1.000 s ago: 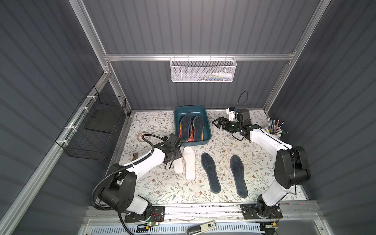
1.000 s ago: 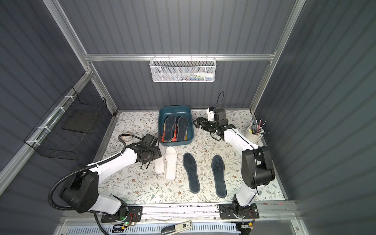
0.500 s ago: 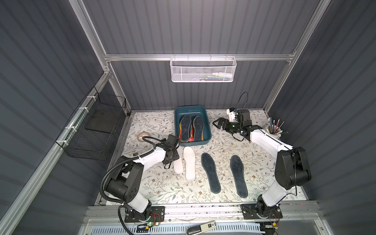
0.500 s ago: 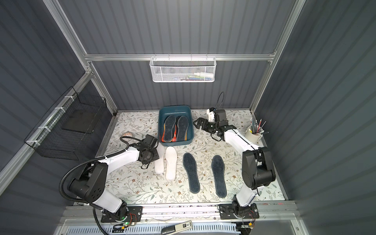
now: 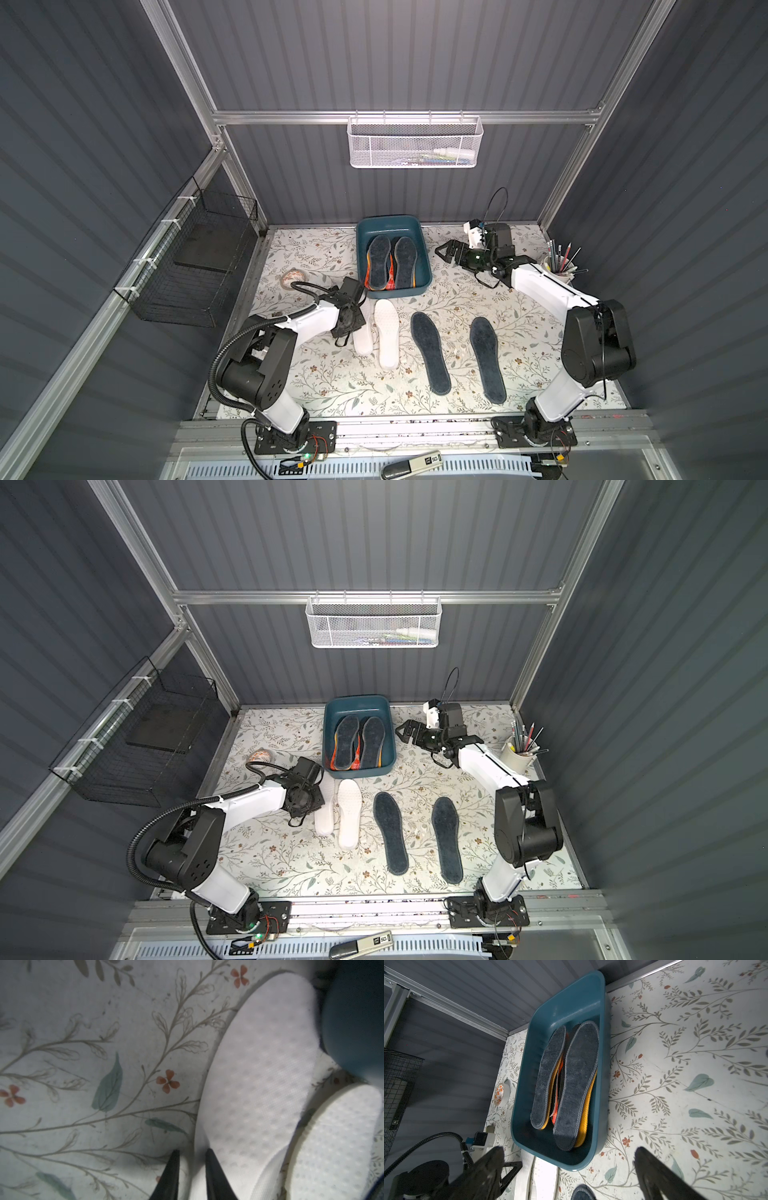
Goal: Put the insoles into the storage box
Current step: Pick up the insole from the center of the board.
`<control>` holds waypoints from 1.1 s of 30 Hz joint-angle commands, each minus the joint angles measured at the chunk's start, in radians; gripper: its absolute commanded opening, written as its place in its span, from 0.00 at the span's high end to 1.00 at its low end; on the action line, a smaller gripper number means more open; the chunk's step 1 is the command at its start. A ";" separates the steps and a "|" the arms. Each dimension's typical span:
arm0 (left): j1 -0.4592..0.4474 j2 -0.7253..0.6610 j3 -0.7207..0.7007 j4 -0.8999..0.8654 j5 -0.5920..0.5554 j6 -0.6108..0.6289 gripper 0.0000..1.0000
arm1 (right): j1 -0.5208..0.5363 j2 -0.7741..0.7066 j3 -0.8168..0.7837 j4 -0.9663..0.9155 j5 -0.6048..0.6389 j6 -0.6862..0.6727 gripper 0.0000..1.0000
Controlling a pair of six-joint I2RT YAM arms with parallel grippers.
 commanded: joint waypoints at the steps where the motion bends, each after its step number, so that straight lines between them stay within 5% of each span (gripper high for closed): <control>1: 0.008 0.008 -0.024 0.007 0.018 -0.013 0.81 | -0.008 -0.012 -0.005 0.011 -0.013 0.007 0.01; 5: 0.012 -0.001 -0.020 -0.002 0.019 -0.016 1.00 | -0.009 -0.015 -0.005 0.009 -0.014 0.006 0.01; 19: 0.054 -0.470 -0.185 -0.046 -0.099 -0.035 1.00 | -0.007 -0.023 -0.008 -0.009 -0.051 0.025 0.01; 28: 0.055 -0.709 -0.301 0.366 0.094 0.137 1.00 | 0.016 -0.153 -0.097 0.016 -0.118 0.041 0.01; 33: 0.055 -0.620 -0.300 0.589 0.318 0.145 1.00 | 0.086 -0.212 -0.164 0.101 -0.174 0.081 0.05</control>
